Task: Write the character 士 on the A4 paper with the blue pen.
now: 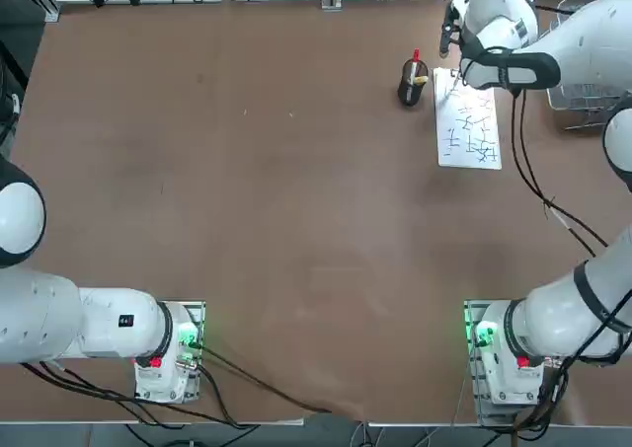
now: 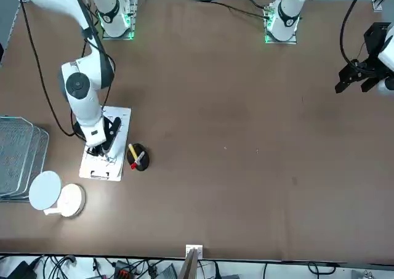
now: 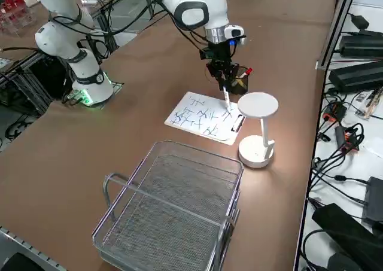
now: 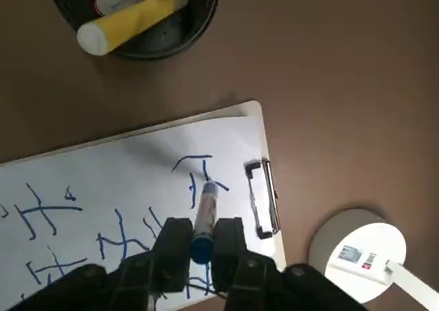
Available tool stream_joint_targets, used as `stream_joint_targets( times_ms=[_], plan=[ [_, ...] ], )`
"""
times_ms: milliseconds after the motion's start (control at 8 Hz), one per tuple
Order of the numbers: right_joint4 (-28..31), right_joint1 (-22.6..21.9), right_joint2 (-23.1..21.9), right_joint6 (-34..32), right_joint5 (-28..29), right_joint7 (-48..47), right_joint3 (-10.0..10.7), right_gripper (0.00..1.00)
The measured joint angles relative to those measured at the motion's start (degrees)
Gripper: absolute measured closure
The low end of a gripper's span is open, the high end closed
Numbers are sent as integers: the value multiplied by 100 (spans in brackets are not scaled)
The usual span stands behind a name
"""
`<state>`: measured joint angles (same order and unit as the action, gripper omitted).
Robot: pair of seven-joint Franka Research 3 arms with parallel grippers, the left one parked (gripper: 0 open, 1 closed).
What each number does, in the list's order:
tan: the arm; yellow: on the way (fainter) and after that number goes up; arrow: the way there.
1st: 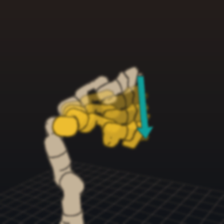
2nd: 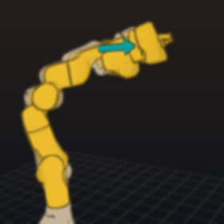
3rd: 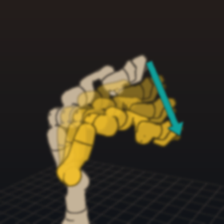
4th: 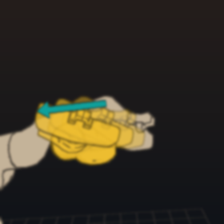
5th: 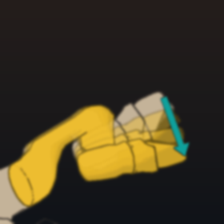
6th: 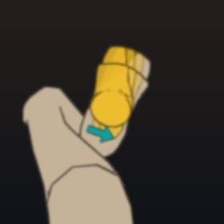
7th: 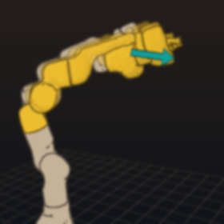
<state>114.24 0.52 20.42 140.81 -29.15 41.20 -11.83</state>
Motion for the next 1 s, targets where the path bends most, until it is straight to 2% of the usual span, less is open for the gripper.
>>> stream_joint_targets(
  times_ms=[1000],
  plan=[
    [33,0,-13,-29,-3,-303,-7,81]
  ],
)
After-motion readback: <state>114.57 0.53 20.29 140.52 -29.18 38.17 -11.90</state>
